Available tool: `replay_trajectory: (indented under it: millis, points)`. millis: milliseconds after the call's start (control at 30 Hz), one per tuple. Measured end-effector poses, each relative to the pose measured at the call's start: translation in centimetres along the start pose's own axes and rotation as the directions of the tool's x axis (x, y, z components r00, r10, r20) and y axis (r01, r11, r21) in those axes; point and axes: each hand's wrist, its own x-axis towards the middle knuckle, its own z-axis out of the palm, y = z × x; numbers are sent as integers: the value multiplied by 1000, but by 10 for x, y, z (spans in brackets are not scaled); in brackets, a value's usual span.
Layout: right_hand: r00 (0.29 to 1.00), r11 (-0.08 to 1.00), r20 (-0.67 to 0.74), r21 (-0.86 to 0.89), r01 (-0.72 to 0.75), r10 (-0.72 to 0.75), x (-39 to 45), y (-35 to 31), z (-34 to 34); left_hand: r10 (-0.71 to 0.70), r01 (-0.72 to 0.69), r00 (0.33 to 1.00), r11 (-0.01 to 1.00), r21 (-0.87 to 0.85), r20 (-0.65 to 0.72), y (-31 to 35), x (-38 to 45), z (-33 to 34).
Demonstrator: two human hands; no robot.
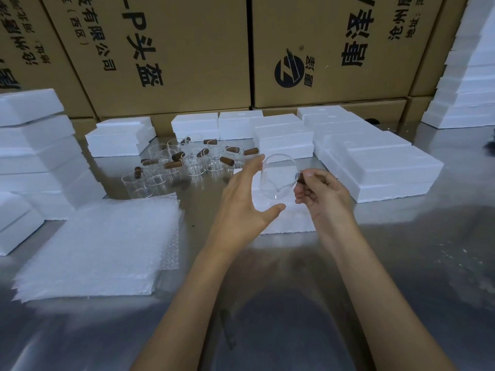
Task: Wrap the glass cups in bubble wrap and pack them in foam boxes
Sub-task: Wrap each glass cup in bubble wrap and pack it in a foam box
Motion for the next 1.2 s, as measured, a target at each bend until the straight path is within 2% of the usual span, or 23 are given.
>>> replay_trajectory:
  millis: [233,400,500,600,833,1033,1200]
  points:
    - [989,1000,145,12,16,-17,-3,1,5,-18,20,989,1000,13,-150,-7,-1,1]
    - [985,1000,173,6,13,-14,-3,2,5,-10,11,989,1000,7,-149,-6,0,-1]
    - [984,1000,177,27,7,-12,-1,2,4,-56,47,992,996,-78,-113,-4,-1,-1]
    - [991,1000,130,-4,23,-23,1,3,3,-103,86,990,981,-173,-94,-1,-3,0]
    - [995,957,-32,-278,78,-91,-2,7,5,-190,159,976,953,-259,-103,11,-4,0]
    - [994,940,-104,-342,-13,-24,-1,6,5,-75,61,991,991,-118,-115,15,-4,1]
    - [998,930,-44,-364,-56,43,-2,6,6,-112,99,984,990,-97,-141,13,-3,-2]
